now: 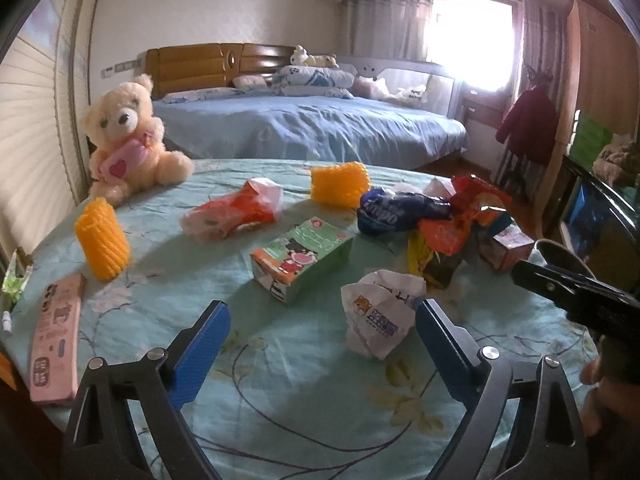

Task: Collect trash
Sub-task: 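Grasp the crumpled white paper with the left tool while the right grasps the red snack wrapper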

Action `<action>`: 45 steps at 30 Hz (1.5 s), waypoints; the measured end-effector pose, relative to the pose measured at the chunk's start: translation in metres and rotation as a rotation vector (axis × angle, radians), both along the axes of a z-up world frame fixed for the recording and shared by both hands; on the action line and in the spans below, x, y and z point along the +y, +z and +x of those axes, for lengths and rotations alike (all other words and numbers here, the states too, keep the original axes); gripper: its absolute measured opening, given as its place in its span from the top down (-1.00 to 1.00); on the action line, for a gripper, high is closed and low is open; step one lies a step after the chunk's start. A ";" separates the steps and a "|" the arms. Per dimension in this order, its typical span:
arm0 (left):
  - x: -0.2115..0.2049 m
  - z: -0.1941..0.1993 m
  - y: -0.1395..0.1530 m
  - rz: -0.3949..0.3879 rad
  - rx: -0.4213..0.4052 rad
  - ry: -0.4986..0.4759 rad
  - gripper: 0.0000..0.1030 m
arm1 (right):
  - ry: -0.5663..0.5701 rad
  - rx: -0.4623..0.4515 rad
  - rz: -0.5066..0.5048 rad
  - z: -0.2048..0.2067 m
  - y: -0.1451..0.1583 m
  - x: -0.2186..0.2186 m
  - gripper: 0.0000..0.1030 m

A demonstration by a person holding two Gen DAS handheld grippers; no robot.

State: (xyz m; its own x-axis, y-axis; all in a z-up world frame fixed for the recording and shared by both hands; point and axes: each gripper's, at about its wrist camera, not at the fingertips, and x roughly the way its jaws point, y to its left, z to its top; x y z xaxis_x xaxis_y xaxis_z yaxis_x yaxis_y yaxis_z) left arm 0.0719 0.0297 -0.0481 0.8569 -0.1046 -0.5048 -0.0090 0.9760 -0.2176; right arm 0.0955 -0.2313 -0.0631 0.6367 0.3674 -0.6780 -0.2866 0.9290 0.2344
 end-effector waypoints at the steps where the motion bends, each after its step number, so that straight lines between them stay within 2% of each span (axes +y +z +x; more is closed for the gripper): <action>1: 0.000 0.003 -0.002 0.009 0.015 -0.009 -0.81 | 0.002 0.008 0.006 0.003 -0.002 0.000 -0.54; 10: -0.007 0.024 -0.015 0.032 0.095 -0.064 -0.63 | 0.057 0.066 0.030 0.033 -0.014 0.013 -0.05; 15: -0.011 0.035 -0.019 0.049 0.141 -0.087 -0.45 | 0.077 0.091 0.050 0.047 -0.019 0.018 0.08; 17: -0.013 0.042 -0.022 0.048 0.157 -0.098 -0.25 | 0.087 0.096 0.063 0.051 -0.020 0.020 0.21; 18: -0.014 0.044 -0.023 0.044 0.164 -0.108 -0.18 | 0.093 0.100 0.070 0.053 -0.021 0.021 0.43; 19: -0.014 0.047 -0.024 0.044 0.177 -0.118 0.03 | 0.100 0.105 0.076 0.054 -0.022 0.021 0.72; 20: -0.015 0.049 -0.024 0.042 0.184 -0.131 0.22 | 0.105 0.108 0.084 0.054 -0.022 0.022 0.83; 21: -0.016 0.049 -0.024 0.045 0.188 -0.139 0.29 | 0.106 0.109 0.093 0.054 -0.023 0.022 0.87; 24: -0.020 0.046 -0.022 0.065 0.174 -0.152 0.59 | 0.102 0.099 0.108 0.049 -0.021 0.019 0.93; 25: -0.022 0.045 -0.021 0.070 0.173 -0.157 0.62 | 0.099 0.093 0.114 0.047 -0.020 0.015 0.96; 38: -0.043 0.032 -0.002 0.079 0.109 -0.205 0.71 | 0.011 0.066 0.173 0.021 -0.004 -0.037 0.97; 39: -0.045 0.031 -0.002 0.082 0.109 -0.210 0.71 | 0.005 0.069 0.164 0.021 -0.006 -0.038 0.86; 45: -0.053 0.026 0.000 0.098 0.116 -0.228 0.72 | -0.029 0.088 0.164 0.021 -0.012 -0.045 0.83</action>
State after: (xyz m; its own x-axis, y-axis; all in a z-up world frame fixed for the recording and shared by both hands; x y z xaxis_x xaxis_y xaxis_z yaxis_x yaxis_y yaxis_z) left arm 0.0975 -0.0237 -0.0477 0.7524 -0.2341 -0.6157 0.1939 0.9720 -0.1325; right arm 0.1166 -0.2760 -0.0754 0.5897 0.4603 -0.6637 -0.2323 0.8837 0.4065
